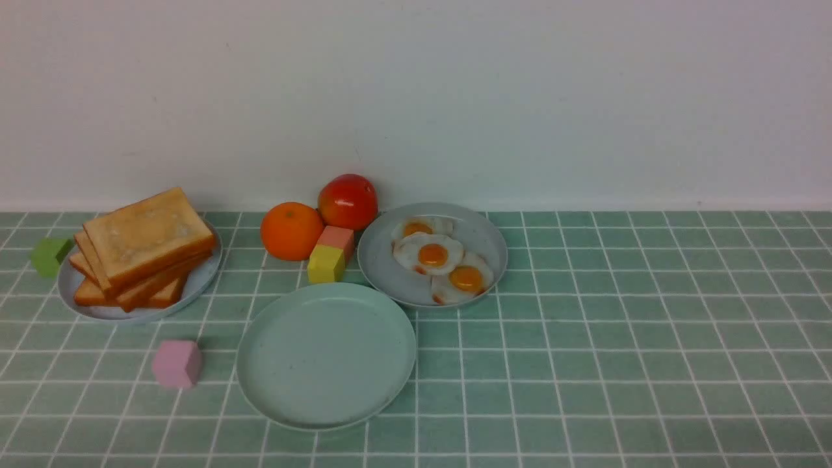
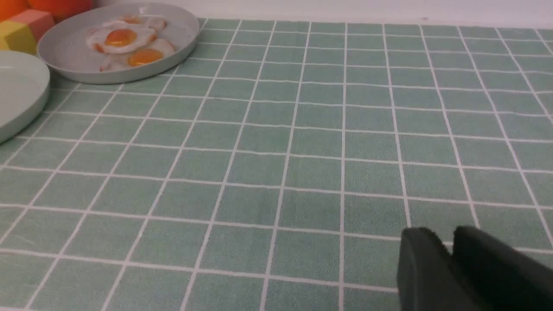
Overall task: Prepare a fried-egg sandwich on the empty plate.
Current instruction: Use the left arm to grab a slice of bread, then use the left arm to put a slice of bread into the empty plate in the middle, then use the right arm to grab a fried egg
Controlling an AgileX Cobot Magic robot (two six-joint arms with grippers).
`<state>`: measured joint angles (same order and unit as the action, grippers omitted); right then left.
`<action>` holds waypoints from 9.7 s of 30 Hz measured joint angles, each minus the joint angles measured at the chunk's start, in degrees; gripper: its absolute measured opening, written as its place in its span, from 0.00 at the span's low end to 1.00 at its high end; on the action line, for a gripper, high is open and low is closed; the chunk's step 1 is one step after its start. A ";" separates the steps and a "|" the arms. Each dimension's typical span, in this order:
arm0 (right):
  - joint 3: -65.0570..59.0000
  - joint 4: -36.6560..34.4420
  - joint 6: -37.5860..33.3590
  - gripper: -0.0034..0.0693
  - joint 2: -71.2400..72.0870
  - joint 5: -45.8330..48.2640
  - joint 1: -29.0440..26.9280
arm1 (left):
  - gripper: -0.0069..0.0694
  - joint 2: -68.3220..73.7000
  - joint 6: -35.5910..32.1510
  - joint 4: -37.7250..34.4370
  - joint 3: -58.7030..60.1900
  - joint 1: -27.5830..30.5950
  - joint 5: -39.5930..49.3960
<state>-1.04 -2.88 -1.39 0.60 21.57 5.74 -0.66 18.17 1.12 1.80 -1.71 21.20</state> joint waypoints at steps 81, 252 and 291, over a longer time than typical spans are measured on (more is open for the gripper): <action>58.72 -21.64 -19.77 0.05 -43.25 37.07 5.66 | 0.07 80.84 -38.96 -8.53 -65.20 -8.02 24.75; 129.57 -39.73 -19.27 0.59 -146.36 28.78 8.64 | 0.07 15.36 6.62 11.57 -23.06 -32.29 -2.02; 130.49 -42.40 -22.33 0.55 -148.36 29.37 8.59 | 0.07 15.36 6.62 11.69 -23.06 -32.29 -2.02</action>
<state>129.45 -45.27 -23.72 -147.76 50.95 14.32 14.70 24.80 12.80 -21.26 -34.00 19.17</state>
